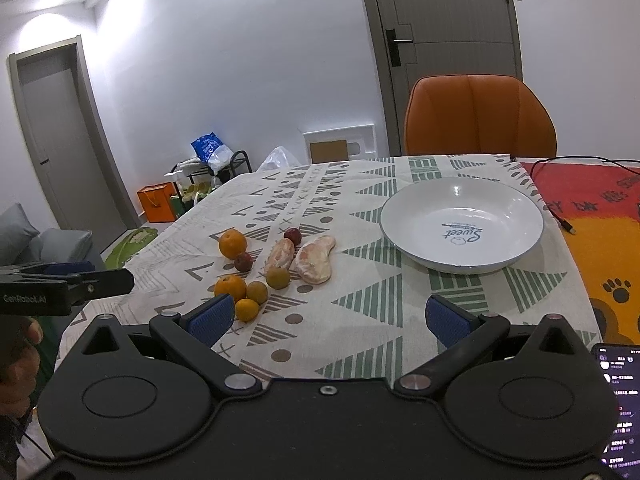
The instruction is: Organize fruits
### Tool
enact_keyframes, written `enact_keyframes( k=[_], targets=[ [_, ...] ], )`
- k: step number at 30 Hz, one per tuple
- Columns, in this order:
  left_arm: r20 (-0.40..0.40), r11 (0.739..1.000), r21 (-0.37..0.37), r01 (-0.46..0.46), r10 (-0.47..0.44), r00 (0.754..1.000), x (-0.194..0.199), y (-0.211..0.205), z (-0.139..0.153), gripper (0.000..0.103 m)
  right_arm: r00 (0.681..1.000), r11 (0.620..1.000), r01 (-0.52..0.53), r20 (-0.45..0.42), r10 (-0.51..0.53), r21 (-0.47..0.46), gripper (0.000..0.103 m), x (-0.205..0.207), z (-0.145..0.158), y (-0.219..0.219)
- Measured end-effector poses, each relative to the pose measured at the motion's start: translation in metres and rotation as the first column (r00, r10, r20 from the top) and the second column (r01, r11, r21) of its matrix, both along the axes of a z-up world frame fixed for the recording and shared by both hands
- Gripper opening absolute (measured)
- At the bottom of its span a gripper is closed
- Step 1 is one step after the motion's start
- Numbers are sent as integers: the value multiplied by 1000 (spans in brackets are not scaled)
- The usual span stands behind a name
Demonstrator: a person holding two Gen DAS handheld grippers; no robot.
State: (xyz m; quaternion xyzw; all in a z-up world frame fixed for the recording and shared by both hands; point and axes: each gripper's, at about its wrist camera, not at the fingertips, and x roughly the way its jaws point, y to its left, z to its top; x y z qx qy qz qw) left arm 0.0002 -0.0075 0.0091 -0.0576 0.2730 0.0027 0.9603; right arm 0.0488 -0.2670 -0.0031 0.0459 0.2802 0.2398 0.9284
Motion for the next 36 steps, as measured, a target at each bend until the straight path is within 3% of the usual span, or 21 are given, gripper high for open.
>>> enact_keyframes(
  k=[18, 29, 36],
  targets=[
    [-60, 999, -19, 32, -33, 998, 30, -7, -34, 96, 999, 999, -33, -30, 35, 41, 102, 24, -29, 4],
    [-122, 998, -47, 41, -46, 991, 52, -8, -59, 83, 993, 994, -89, -77, 95, 71, 88, 39, -50, 10],
    [-137, 997, -73, 28, -38, 990, 66, -4, -69, 67, 989, 991, -105, -95, 112, 77, 80, 46, -60, 12]
  ],
)
